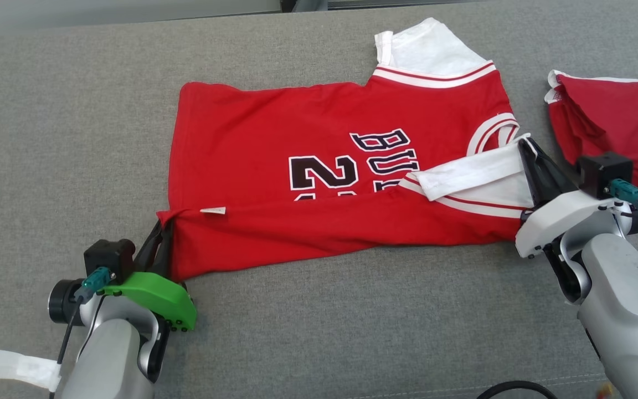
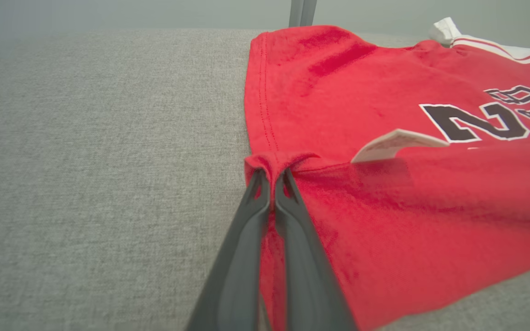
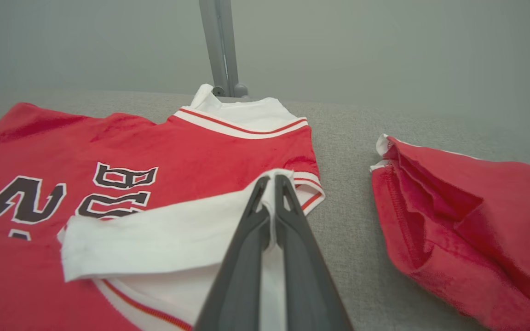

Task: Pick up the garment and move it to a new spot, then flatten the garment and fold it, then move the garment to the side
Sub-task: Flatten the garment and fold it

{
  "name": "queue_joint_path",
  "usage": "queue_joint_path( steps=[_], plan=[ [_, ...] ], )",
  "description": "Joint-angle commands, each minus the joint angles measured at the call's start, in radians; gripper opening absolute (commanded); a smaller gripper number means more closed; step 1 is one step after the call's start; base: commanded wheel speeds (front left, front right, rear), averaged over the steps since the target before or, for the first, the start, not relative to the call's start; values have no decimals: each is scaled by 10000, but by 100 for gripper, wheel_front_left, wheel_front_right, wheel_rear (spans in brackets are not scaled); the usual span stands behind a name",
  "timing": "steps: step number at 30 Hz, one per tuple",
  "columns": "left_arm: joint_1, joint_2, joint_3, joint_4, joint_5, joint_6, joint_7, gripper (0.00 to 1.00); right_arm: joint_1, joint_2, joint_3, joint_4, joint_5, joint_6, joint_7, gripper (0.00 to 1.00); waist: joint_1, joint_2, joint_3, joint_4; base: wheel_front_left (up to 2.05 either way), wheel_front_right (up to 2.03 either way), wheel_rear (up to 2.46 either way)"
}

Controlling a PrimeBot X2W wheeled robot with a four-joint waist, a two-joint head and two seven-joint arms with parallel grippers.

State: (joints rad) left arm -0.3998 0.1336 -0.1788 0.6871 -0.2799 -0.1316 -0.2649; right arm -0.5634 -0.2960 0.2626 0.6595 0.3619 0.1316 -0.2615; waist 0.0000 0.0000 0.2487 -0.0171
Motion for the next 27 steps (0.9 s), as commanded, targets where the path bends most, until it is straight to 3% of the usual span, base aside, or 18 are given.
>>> queue_joint_path(
  steps=[1,5,6,7,8,9,17,27],
  plan=[
    [-250,-25,56,55,93,19,11,0,-173,29,7,73,-88,-19,-36,0,0,0,155,34,0,0,0],
    [-531,-120,126,172,186,19,11,0,-438,117,-13,247,-240,-19,-36,0,0,0,390,80,0,0,0],
    [-567,-151,117,197,195,19,11,0,-483,159,-79,293,-197,-19,-36,44,0,0,422,88,0,0,0],
    [-628,-191,162,135,170,19,11,6,-515,193,-122,397,-127,-19,-36,100,0,0,450,97,0,0,0],
    [-677,-209,257,19,138,19,9,44,-585,227,-210,410,-95,-19,-36,100,0,0,481,106,0,0,0],
    [-672,-230,337,-72,161,19,9,100,-652,229,-306,395,-135,-19,-36,100,0,0,503,112,0,0,0],
    [163,-507,1231,-1101,806,21,11,100,403,698,-2318,-1306,-842,-18,-28,100,0,0,296,169,0,0,0],
    [1653,-796,1891,-1759,854,20,11,100,2605,975,-2183,-1364,-494,-18,-28,100,0,0,-188,-46,0,0,0]
  ],
)
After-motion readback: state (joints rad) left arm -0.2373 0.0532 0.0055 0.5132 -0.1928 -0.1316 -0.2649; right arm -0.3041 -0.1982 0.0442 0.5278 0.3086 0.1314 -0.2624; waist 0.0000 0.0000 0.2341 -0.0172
